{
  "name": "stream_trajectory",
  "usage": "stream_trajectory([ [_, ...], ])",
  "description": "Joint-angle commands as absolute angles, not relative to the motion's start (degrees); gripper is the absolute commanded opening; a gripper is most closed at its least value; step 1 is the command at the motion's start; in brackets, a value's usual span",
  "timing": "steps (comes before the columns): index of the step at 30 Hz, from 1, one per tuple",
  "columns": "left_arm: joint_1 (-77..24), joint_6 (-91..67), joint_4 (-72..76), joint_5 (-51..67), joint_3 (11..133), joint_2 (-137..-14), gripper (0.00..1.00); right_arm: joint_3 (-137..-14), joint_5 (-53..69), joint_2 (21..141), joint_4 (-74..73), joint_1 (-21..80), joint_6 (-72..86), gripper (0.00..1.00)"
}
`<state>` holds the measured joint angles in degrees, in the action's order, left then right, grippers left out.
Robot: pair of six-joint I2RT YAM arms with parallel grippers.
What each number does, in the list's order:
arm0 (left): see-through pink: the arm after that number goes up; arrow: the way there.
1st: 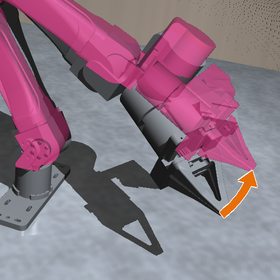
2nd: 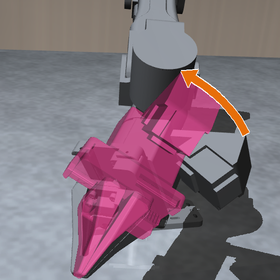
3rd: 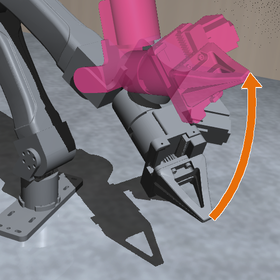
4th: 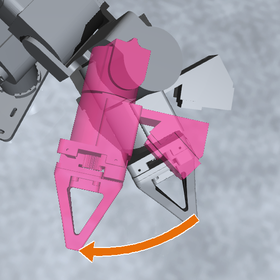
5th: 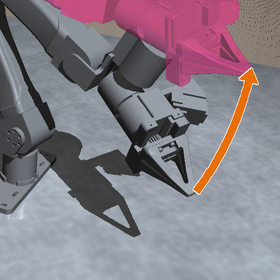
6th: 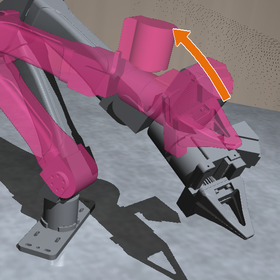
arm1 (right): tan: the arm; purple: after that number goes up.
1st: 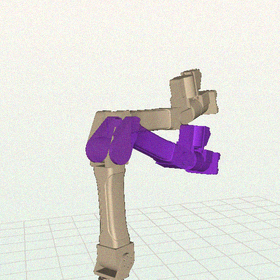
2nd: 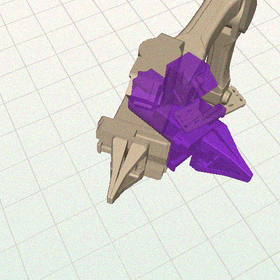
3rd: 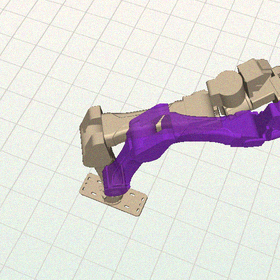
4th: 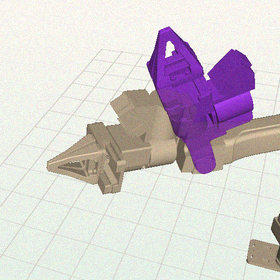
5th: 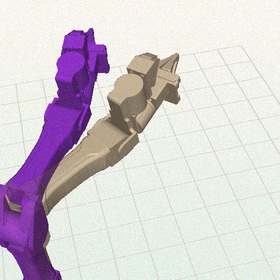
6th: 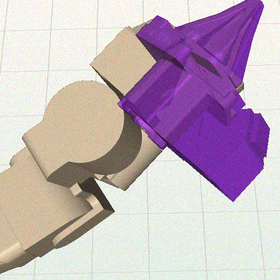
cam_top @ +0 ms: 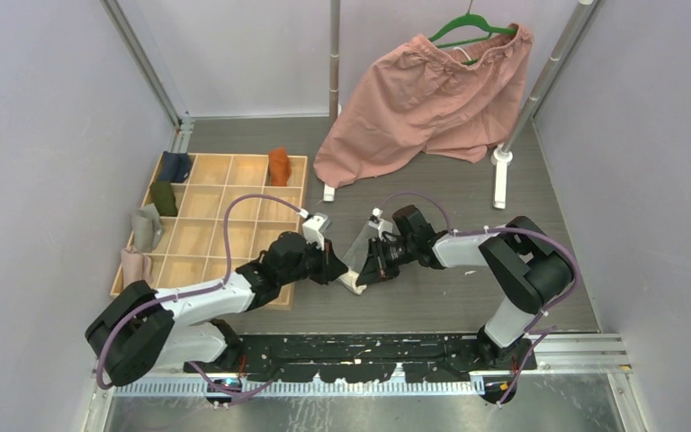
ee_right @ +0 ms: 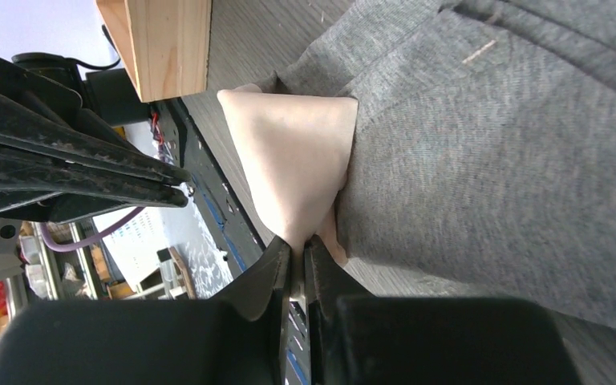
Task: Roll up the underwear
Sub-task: Roll the underwear to the center of the board.
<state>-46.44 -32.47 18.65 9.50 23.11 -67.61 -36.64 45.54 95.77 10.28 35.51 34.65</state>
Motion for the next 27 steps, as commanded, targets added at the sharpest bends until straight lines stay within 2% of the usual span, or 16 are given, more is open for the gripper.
stream_trajectory([
  [1, -46.67, -31.39, 22.35, 10.27, 23.99, -68.86, 0.01, -37.67, 45.55, 96.41, 10.64, 34.36, 35.82, 0.09],
  [17, -47.29, -32.21, 27.86, 10.87, 24.52, -77.17, 0.01, -38.17, 45.44, 97.41, 9.54, 33.28, 36.48, 0.19],
  [27, -47.29, -33.82, 32.57, 10.05, 25.42, -80.48, 0.01, -39.47, 45.68, 97.83, 8.09, 33.16, 36.34, 0.21],
])
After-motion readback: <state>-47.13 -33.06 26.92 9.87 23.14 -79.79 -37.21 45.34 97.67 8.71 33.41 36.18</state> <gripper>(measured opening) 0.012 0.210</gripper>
